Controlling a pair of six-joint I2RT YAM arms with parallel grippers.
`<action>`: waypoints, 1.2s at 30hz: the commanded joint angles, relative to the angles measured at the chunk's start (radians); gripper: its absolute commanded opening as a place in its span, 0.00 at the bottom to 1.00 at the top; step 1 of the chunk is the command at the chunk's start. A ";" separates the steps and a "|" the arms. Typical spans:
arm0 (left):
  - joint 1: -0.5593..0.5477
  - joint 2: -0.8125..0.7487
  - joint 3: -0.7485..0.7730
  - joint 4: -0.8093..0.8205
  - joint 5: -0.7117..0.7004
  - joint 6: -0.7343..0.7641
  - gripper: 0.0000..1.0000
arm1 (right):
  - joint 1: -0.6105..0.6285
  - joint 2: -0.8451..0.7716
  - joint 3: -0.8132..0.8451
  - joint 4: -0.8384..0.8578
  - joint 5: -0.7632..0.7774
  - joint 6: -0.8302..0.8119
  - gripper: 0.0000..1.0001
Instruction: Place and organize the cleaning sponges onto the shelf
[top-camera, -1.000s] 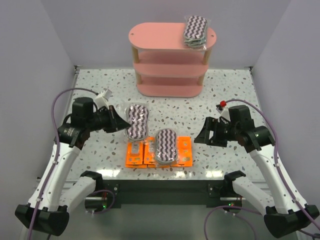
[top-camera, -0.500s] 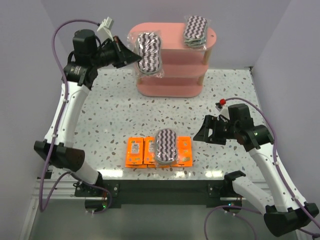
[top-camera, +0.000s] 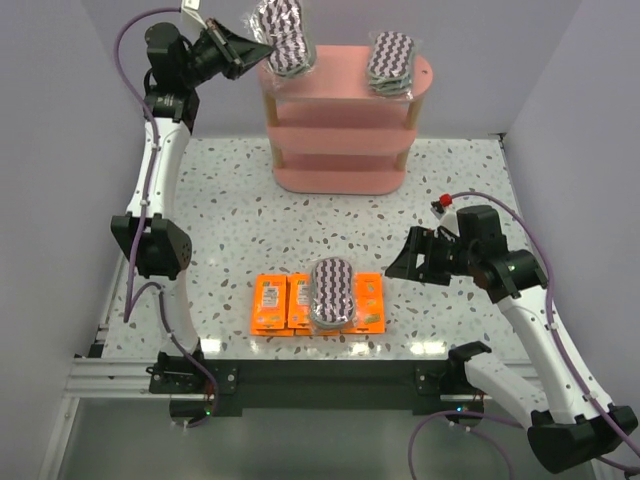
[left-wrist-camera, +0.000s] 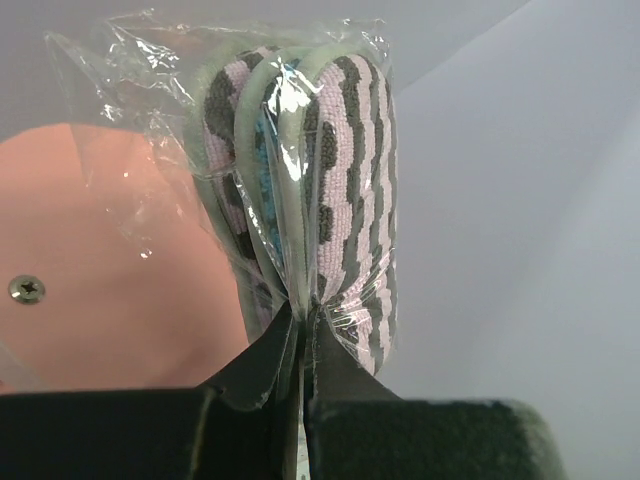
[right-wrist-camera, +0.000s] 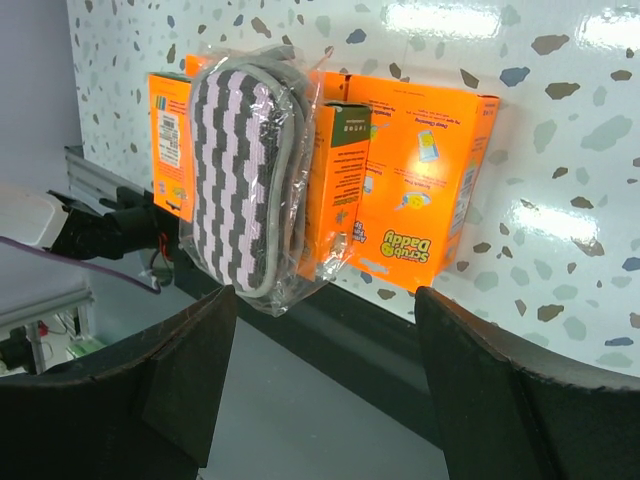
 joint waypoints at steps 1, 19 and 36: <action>-0.010 0.055 0.054 0.108 0.062 -0.111 0.00 | 0.003 0.007 0.013 0.051 -0.019 0.002 0.75; 0.009 0.061 0.042 0.037 0.011 -0.077 0.43 | 0.001 0.042 0.019 0.057 -0.025 -0.025 0.77; 0.009 -0.255 -0.189 -0.095 -0.096 0.084 0.64 | 0.001 0.075 0.152 0.114 0.020 0.021 0.75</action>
